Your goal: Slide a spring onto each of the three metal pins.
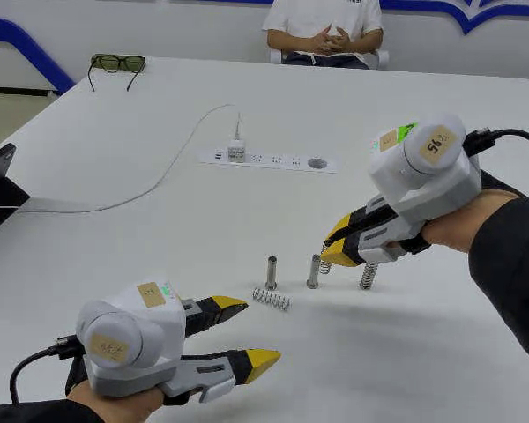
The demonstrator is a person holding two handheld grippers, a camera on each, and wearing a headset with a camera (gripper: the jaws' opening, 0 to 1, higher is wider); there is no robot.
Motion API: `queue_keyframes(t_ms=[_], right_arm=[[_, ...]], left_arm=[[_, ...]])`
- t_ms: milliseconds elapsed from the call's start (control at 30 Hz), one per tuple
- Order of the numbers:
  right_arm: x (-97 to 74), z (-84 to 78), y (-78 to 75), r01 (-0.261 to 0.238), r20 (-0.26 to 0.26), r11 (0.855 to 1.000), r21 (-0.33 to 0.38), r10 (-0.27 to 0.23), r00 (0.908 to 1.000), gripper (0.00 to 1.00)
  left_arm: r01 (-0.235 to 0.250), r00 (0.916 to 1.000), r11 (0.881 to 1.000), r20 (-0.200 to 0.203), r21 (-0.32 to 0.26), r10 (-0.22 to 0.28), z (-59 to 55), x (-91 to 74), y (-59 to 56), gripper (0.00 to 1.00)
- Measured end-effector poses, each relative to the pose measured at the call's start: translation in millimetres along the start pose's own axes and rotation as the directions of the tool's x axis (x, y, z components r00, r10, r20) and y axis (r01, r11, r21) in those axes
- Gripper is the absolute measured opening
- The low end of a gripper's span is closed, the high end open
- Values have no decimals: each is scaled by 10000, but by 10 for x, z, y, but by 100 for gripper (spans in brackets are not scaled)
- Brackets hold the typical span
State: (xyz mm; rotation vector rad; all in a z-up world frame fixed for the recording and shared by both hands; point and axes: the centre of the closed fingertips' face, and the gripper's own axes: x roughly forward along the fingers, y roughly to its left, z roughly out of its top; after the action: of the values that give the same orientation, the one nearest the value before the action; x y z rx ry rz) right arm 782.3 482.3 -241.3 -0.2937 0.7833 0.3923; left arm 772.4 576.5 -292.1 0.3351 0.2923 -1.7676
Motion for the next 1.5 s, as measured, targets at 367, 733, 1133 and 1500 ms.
queue_keyframes(t_ms=[367, 733, 1133, 1500], right_arm=[[91, 0, -217, 561, 97, 9977, 386, -565, 9984, 12], [177, -11, -235, 521, 73, 9967, 615, -526, 9986, 12], [256, -64, -237, 423, -71, 9965, 723, -419, 9991, 12], [392, -177, -231, 421, -253, 9941, 998, -397, 9989, 12]], left_arm=[[52, 10000, 10000, -70, -8, -52, -20, 6, -5, 44], [27, 9999, 10000, -143, -37, -28, -43, -7, 8, 44], [-3, 9999, 10000, -141, -79, 2, -55, 0, 15, 43], [-38, 9999, 9999, -142, -122, 36, -70, -1, 21, 43]])
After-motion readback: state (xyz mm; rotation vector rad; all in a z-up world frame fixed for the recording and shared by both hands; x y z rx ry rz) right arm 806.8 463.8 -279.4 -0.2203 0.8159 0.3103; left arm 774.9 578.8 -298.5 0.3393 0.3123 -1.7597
